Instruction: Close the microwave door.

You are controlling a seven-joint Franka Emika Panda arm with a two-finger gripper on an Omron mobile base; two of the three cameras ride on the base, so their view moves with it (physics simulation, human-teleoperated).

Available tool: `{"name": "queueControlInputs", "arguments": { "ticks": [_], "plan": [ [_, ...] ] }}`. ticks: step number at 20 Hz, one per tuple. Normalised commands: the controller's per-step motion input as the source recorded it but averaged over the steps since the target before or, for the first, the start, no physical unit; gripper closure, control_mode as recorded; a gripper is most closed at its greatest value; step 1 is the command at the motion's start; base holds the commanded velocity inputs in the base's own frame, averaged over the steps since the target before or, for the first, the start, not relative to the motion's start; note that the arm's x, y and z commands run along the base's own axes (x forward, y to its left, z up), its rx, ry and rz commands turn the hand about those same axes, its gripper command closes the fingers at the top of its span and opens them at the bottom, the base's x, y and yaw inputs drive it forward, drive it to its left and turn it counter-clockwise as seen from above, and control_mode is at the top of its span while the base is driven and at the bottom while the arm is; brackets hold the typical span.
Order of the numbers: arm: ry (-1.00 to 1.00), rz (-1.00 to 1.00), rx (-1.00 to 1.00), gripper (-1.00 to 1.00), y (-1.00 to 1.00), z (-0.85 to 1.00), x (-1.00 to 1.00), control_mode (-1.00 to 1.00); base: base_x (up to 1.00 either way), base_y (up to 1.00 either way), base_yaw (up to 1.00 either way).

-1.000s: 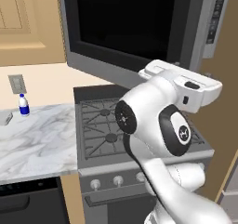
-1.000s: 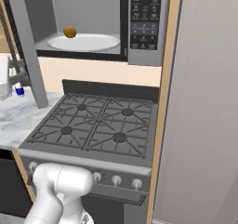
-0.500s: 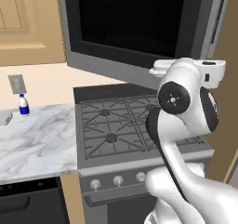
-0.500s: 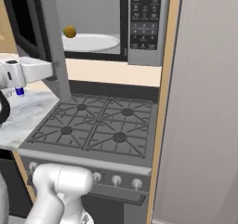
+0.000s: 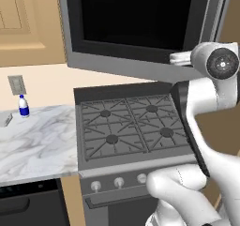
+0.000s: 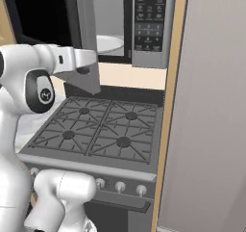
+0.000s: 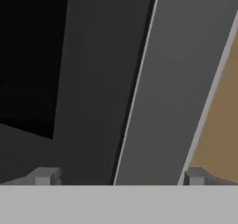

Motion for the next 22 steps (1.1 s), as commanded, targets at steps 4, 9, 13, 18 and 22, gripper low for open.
{"name": "queueControlInputs", "arguments": {
  "ticks": [4, 9, 13, 18, 22],
  "plan": [
    [0.08, 0.21, 0.09, -1.0, -0.32, 0.21, 0.74, -1.0, 0.0, 0.0, 0.0],
    [0.07, 0.1, 0.14, -1.0, -0.21, 0.29, 0.56, -1.0, 0.0, 0.0, 0.0],
    [0.03, 0.05, 0.16, -1.0, -0.07, 0.15, 0.46, -1.0, 0.0, 0.0, 0.0],
    [0.0, 0.01, 0.11, -1.0, 0.0, 0.02, 0.46, -1.0, 0.0, 0.0, 0.0],
    [0.0, 0.0, 0.06, -1.0, 0.0, 0.0, 0.46, -1.0, 0.0, 0.0, 0.0]
  ]
}}
